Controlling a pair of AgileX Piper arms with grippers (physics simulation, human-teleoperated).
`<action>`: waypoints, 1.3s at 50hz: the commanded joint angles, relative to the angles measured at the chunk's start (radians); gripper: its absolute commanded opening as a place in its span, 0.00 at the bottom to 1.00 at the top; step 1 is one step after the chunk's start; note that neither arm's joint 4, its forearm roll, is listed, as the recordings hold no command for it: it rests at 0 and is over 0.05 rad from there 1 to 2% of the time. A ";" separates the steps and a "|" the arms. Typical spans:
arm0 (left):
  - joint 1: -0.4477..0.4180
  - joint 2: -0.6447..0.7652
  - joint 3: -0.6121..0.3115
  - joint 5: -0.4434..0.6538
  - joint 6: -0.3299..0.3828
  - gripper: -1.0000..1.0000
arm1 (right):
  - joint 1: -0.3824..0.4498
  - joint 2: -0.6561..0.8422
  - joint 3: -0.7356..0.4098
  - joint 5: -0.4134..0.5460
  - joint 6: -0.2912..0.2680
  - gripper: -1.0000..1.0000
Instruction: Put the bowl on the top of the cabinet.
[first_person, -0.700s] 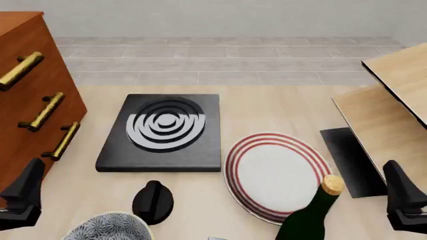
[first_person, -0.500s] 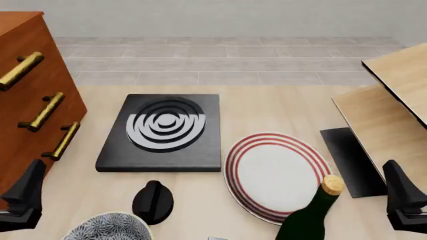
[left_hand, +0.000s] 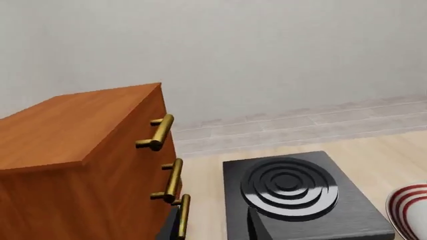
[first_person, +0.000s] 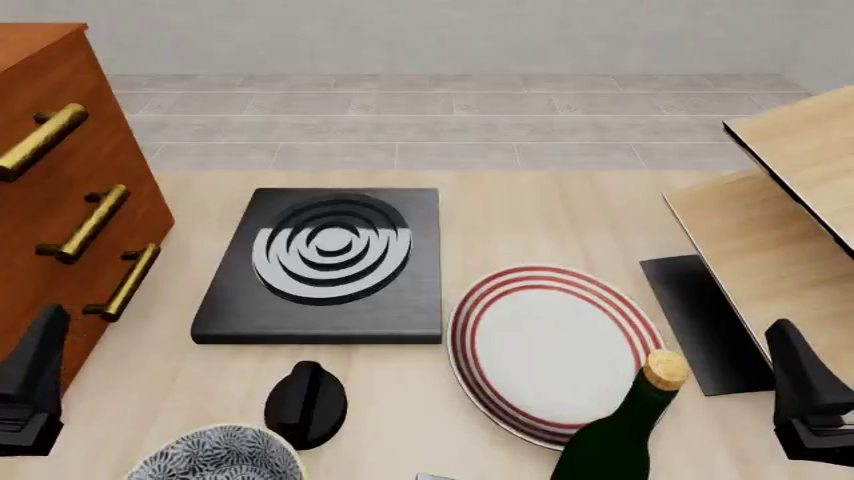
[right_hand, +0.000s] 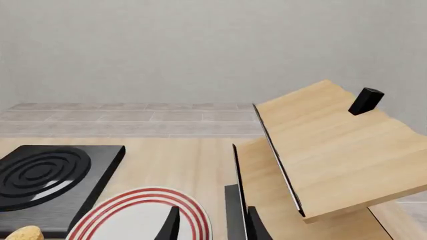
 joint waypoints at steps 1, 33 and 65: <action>-0.034 -0.004 -0.125 0.098 0.035 1.00 | 0.000 0.001 0.000 -0.001 0.000 1.00; -0.248 0.342 -0.347 0.333 0.045 1.00 | 0.000 0.003 -0.001 -0.002 0.000 1.00; -0.310 0.375 -0.313 0.511 0.132 1.00 | 0.000 0.008 0.000 -0.007 0.000 1.00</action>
